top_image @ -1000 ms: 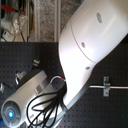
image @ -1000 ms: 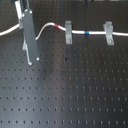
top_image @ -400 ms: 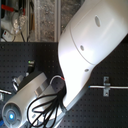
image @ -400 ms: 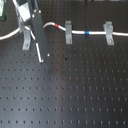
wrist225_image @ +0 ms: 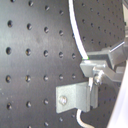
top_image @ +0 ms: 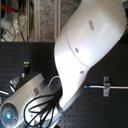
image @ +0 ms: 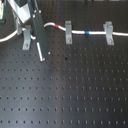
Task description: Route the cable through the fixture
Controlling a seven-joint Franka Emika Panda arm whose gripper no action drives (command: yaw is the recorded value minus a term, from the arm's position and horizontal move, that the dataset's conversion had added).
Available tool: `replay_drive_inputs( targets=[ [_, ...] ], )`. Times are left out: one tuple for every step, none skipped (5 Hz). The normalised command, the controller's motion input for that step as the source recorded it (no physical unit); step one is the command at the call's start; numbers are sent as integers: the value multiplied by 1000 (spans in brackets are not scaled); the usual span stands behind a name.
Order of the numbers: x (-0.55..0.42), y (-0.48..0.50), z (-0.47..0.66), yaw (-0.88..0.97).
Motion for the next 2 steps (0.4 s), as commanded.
replay_drive_inputs(
  targets=[
    [-317, -190, 142, -17],
    [-43, -36, 1, 0]
  ],
)
